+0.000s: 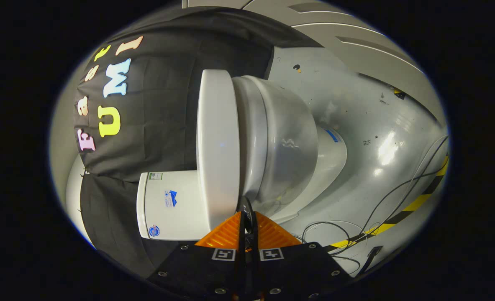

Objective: Open the toilet lid.

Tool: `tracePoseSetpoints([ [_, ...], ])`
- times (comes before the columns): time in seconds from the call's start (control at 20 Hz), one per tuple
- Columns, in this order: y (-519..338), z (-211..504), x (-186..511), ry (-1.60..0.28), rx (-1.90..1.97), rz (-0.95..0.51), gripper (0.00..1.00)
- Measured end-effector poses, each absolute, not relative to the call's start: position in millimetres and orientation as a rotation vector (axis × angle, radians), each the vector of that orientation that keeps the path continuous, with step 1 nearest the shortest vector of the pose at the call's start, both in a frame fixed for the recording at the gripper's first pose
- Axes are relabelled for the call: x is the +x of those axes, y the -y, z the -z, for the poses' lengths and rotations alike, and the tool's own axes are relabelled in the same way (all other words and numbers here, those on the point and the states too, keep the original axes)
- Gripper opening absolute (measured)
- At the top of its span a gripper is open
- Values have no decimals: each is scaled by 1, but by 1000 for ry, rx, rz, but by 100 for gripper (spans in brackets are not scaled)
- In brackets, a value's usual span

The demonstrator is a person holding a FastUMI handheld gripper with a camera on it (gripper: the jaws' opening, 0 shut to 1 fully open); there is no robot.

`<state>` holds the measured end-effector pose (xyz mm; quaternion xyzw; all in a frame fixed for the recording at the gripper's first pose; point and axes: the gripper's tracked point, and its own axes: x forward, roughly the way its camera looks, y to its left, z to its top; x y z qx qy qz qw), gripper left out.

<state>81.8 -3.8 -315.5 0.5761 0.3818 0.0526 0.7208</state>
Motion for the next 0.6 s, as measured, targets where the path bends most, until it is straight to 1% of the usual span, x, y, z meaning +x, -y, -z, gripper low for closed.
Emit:
tracePoseSetpoints([
  [0.05,4,315,82,-843,1262,-110,2],
  [0.1,2,315,81,-839,1245,-105,0],
  [0.6,-2,289,85,-798,1020,-35,0],
])
